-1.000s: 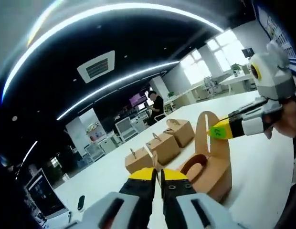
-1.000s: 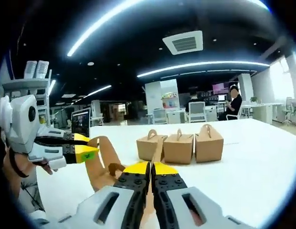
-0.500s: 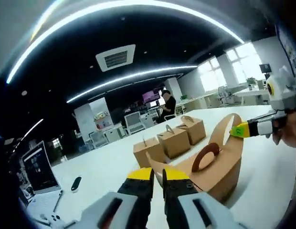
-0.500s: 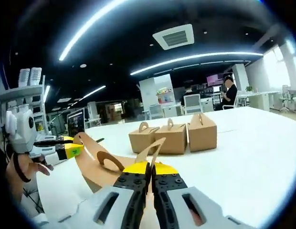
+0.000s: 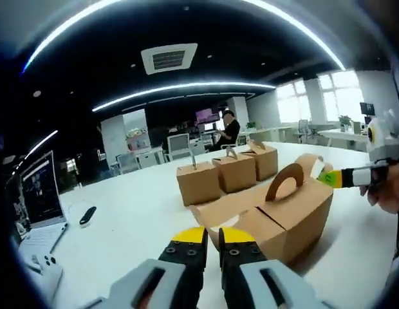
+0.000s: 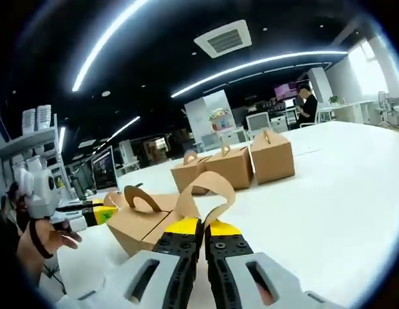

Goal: Pick up one paper box from the group, open the paper box, and remove the item inside

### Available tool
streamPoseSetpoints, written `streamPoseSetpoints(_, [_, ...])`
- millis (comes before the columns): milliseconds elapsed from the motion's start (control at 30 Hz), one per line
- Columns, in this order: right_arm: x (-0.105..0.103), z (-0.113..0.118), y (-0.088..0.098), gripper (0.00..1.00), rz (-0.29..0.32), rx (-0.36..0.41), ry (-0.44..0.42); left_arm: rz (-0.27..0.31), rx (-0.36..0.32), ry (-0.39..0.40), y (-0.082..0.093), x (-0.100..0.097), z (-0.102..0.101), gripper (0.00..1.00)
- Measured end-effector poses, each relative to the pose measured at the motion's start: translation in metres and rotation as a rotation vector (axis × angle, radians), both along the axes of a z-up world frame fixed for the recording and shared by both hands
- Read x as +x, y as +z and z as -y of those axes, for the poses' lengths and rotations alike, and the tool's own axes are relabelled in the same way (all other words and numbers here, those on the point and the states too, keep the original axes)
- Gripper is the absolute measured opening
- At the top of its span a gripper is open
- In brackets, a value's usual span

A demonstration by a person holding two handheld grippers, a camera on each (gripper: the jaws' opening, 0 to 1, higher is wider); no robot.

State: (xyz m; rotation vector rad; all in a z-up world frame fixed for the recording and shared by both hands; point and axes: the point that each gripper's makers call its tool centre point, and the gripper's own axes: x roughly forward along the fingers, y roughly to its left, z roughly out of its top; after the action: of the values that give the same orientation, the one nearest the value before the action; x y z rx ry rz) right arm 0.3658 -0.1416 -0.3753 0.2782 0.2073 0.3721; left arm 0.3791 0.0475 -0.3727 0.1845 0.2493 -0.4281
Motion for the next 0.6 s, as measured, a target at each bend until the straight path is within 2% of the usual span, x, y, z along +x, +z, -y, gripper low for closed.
streamPoseSetpoints(200, [0.000, -0.003, -0.005, 0.04, -0.017, 0.092, 0.006, -0.040, -0.067, -0.005, -0.011, 0.000, 0.004, 0.10])
streamPoseSetpoints(600, [0.001, -0.010, -0.013, 0.04, -0.040, 0.182, 0.009, -0.071, -0.074, -0.030, -0.026, -0.004, 0.021, 0.09])
